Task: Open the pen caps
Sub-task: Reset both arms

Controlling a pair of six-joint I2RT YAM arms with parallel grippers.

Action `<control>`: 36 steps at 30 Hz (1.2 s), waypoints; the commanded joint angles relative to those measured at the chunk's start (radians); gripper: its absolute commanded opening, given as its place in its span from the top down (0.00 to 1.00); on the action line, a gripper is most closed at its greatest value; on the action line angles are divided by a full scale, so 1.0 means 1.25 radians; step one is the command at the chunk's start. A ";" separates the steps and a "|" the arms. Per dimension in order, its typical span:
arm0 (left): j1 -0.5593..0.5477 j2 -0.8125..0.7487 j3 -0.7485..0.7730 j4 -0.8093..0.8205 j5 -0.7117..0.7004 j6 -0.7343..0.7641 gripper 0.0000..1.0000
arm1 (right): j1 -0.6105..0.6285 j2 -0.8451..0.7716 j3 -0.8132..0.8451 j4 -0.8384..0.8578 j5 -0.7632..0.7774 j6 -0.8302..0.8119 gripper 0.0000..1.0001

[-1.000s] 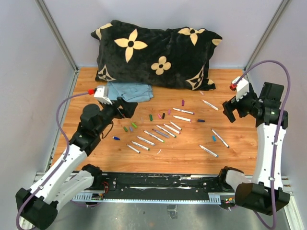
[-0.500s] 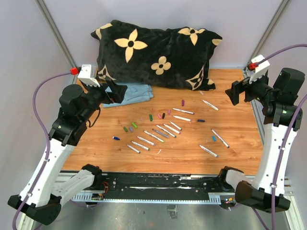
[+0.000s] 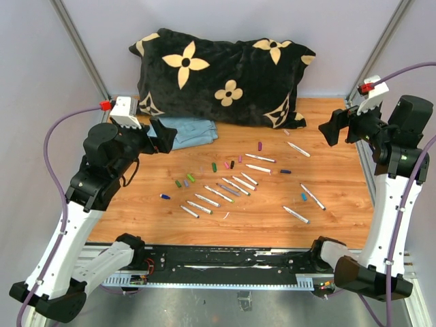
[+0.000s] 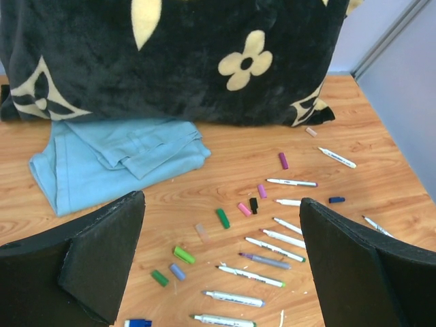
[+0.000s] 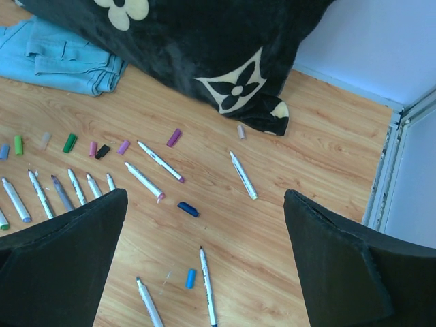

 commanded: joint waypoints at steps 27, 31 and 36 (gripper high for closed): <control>0.006 -0.016 -0.031 0.026 0.009 0.006 0.01 | -0.011 -0.034 -0.015 0.015 0.056 0.072 0.02; 0.005 -0.006 -0.021 0.031 0.017 0.006 0.01 | -0.012 -0.034 -0.006 0.012 0.059 0.069 0.02; 0.005 -0.007 -0.013 0.033 0.038 0.004 0.01 | -0.012 -0.043 -0.005 0.006 0.062 0.067 0.02</control>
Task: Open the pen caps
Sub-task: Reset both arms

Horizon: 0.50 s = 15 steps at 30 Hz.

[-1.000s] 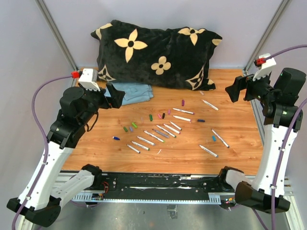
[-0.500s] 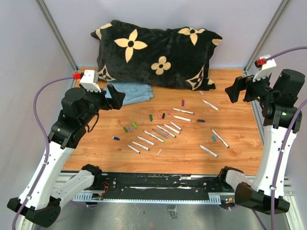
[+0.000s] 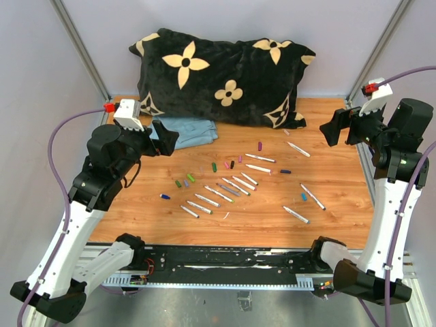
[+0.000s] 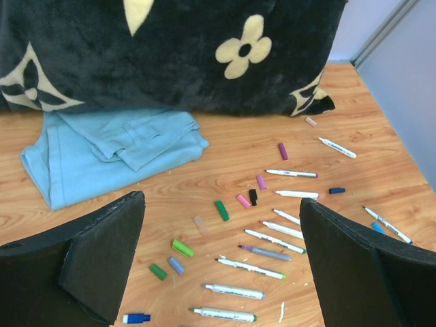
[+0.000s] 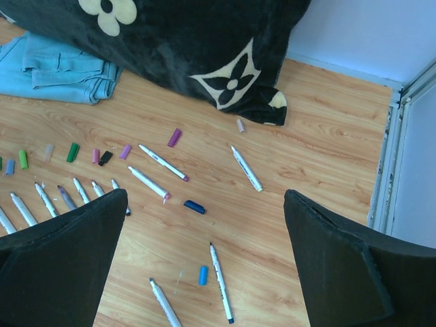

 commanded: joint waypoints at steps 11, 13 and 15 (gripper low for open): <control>0.005 -0.011 0.024 0.030 0.041 0.001 0.01 | -0.012 -0.033 0.023 -0.003 0.018 0.001 0.02; 0.005 -0.013 0.024 0.030 0.044 0.001 0.01 | -0.012 -0.034 0.023 -0.003 0.019 0.004 0.02; 0.005 -0.014 0.024 0.031 0.045 0.001 0.01 | -0.011 -0.034 0.023 -0.003 0.022 0.007 0.02</control>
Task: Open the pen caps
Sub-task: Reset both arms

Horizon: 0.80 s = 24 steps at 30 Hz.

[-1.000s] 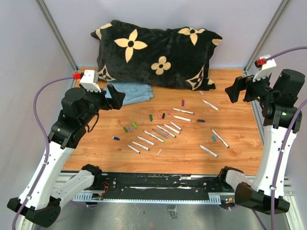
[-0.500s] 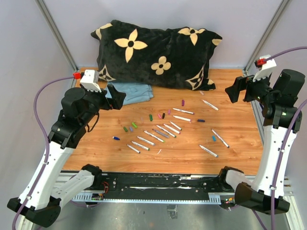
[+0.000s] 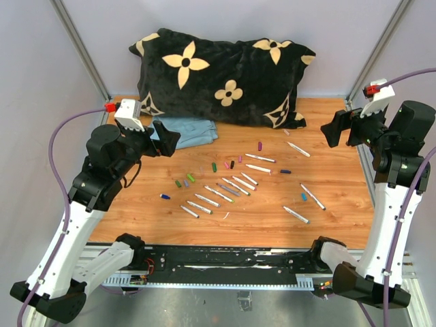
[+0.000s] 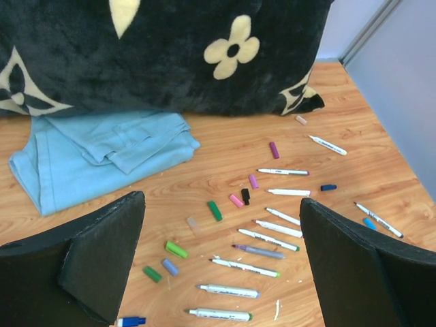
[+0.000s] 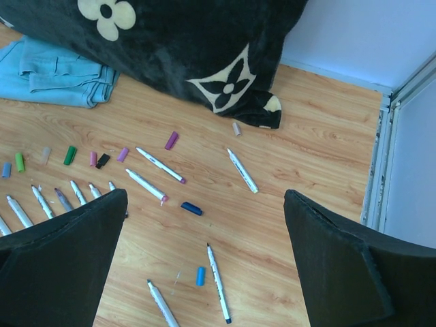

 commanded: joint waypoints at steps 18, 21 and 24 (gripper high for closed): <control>0.005 -0.021 0.033 0.028 0.041 -0.007 0.01 | -0.011 -0.022 0.026 -0.003 0.016 0.012 0.02; 0.005 -0.022 0.031 0.032 0.043 -0.006 0.01 | -0.012 -0.025 0.020 -0.004 0.003 0.010 0.02; 0.005 -0.025 0.033 0.041 0.056 -0.006 0.01 | -0.011 -0.025 0.017 -0.003 -0.012 -0.009 0.02</control>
